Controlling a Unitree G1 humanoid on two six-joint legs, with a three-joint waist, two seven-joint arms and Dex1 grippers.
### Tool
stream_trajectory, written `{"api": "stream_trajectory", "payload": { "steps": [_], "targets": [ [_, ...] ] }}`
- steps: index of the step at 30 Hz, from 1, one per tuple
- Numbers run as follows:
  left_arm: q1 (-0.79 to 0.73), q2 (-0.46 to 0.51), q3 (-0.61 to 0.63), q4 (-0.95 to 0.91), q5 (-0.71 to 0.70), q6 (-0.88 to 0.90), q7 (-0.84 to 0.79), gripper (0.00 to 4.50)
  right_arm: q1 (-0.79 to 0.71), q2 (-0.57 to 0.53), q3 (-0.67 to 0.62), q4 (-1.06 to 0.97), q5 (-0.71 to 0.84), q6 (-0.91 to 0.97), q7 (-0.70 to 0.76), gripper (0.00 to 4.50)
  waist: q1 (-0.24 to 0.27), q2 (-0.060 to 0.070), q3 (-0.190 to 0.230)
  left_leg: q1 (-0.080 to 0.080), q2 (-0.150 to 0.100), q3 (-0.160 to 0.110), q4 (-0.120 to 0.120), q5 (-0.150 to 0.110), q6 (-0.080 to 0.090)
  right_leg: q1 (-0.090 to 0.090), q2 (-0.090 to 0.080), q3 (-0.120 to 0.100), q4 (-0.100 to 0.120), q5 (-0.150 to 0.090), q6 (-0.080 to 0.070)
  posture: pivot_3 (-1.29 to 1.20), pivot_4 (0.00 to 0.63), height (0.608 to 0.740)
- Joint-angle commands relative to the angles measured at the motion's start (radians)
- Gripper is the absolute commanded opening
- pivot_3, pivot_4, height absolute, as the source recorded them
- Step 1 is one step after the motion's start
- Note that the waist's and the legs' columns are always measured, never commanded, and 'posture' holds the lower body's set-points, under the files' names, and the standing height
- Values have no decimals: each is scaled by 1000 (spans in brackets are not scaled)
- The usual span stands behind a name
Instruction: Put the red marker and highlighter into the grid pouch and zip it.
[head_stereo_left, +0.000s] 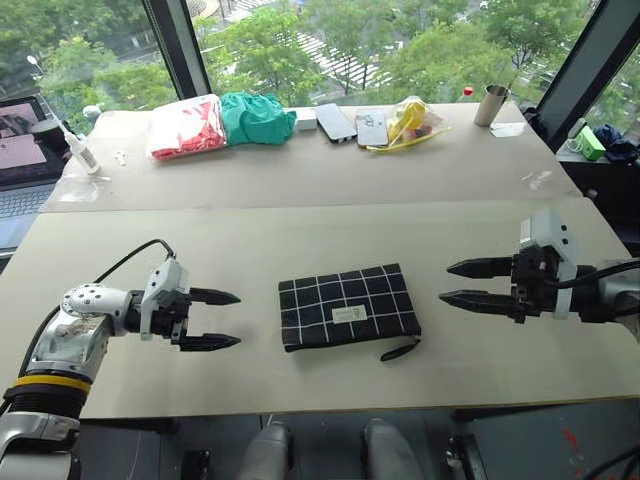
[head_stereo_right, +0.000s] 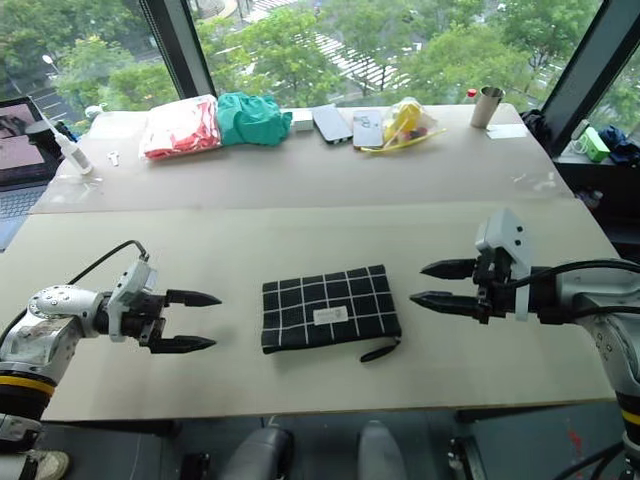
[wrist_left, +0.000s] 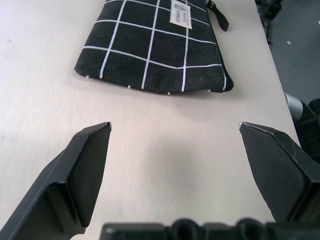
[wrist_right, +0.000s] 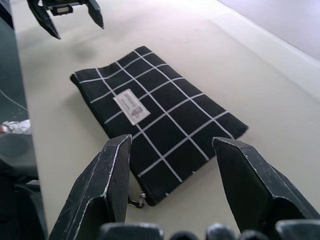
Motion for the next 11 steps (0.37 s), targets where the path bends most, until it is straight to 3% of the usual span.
{"api": "stream_trajectory", "payload": {
  "steps": [1,4,11],
  "targets": [
    [-11,41,129,-60,-91,212,122,4454,11,11,-86,-41,69,22,-26,2906,-1,-1,0,0,0,0,0,0,0,0,0,0,0,0,0,0,150,740],
    [-3,30,234,-111,-159,367,269,4454,18,22,-105,-35,76,23,-57,2906,-3,-1,0,1,0,-1,0,0,0,1,0,0,0,0,0,0,150,740],
    [160,-44,359,-239,-201,411,399,4454,57,24,-81,51,-29,-53,-110,2906,-7,-1,0,3,1,1,-2,0,0,1,0,1,-1,0,0,0,150,740]
  ]
}}
